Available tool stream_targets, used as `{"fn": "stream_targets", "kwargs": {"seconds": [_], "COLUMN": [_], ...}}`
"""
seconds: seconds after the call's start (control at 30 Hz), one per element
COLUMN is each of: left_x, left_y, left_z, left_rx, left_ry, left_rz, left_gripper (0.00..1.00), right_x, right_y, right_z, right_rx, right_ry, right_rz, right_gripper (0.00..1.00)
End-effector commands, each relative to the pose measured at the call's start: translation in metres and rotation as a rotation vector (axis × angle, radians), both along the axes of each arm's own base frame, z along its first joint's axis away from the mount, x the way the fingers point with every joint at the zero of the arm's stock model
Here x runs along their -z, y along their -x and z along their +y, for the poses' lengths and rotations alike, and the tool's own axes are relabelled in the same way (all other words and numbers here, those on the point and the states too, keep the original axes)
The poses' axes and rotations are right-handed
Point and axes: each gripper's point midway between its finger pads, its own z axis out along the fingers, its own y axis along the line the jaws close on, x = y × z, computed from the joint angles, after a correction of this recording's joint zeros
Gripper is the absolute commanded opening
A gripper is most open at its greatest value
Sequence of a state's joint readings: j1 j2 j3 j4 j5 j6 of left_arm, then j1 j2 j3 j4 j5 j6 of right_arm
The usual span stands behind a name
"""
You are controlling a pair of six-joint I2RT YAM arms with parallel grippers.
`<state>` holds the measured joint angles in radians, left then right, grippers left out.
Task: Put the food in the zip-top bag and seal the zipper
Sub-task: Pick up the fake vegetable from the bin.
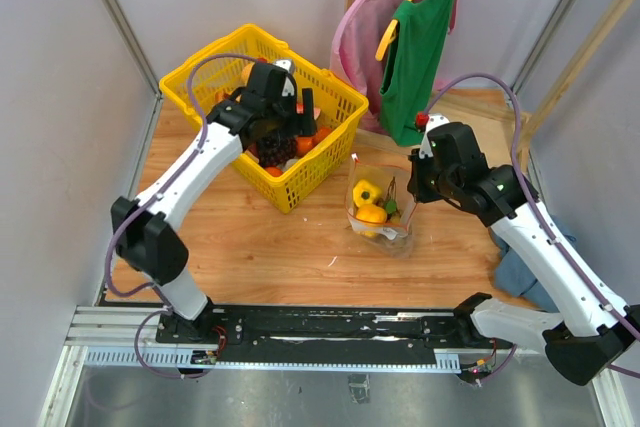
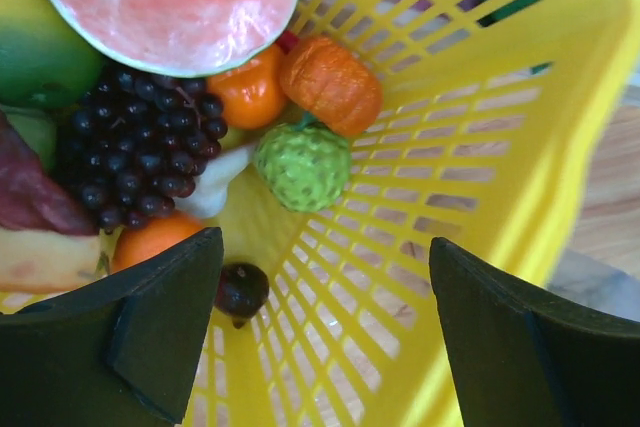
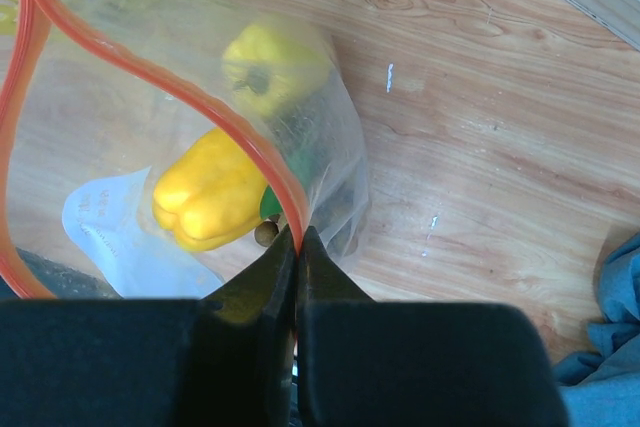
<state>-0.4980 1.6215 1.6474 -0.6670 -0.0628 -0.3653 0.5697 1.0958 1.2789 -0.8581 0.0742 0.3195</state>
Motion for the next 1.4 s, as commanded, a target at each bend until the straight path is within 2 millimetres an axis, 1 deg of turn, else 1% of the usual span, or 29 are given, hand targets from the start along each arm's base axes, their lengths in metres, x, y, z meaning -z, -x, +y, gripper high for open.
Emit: {"fn": "stream_targets", "kwargs": {"seconds": [0.0, 0.1, 0.2, 0.37, 0.63, 0.8, 0.93, 1.0, 1.07, 1.13, 1.23, 1.37], "left_x": [0.031, 0.061, 0.088, 0.132, 0.185, 0.209, 0.221, 0.222, 0.221, 0.213, 0.194, 0.169], "left_y": [-0.018, -0.029, -0.032, -0.036, -0.033, -0.024, -0.018, -0.016, -0.015, -0.014, -0.018, -0.023], "left_z": [-0.012, -0.018, -0.029, -0.037, -0.046, -0.049, -0.049, -0.048, -0.048, -0.048, -0.044, -0.03], "left_rx": [0.037, 0.054, 0.09, 0.115, 0.156, 0.177, 0.183, 0.183, 0.187, 0.19, 0.171, 0.115], "left_ry": [0.024, 0.03, 0.045, 0.043, 0.046, 0.058, 0.059, 0.055, 0.059, 0.063, 0.058, 0.019], "left_rz": [0.055, 0.116, 0.175, 0.26, 0.369, 0.428, 0.456, 0.459, 0.46, 0.447, 0.399, 0.327], "left_gripper": [0.89, 0.9, 0.91, 0.91, 0.9, 0.87, 0.84, 0.82, 0.77, 0.7, 0.58, 0.47], "right_x": [-0.001, 0.001, 0.001, 0.002, 0.004, 0.004, 0.005, 0.005, 0.005, 0.004, 0.004, 0.003], "right_y": [0.001, 0.0, 0.0, 0.0, -0.001, -0.001, -0.001, 0.0, 0.0, 0.0, 0.001, 0.001], "right_z": [0.006, 0.008, 0.009, 0.009, 0.013, 0.012, 0.013, 0.013, 0.013, 0.012, 0.011, 0.012], "right_rx": [-0.017, -0.028, -0.033, -0.034, -0.046, -0.045, -0.045, -0.046, -0.044, -0.042, -0.039, -0.042], "right_ry": [-0.015, -0.018, -0.016, -0.018, -0.029, -0.025, -0.031, -0.035, -0.035, -0.037, -0.039, -0.043], "right_rz": [-0.014, -0.01, -0.011, -0.014, -0.011, -0.013, -0.011, -0.009, -0.012, -0.018, -0.022, -0.023], "right_gripper": [0.01, 0.01, 0.01, 0.02, 0.02, 0.02, 0.02, 0.02, 0.02, 0.02, 0.02, 0.02]}}
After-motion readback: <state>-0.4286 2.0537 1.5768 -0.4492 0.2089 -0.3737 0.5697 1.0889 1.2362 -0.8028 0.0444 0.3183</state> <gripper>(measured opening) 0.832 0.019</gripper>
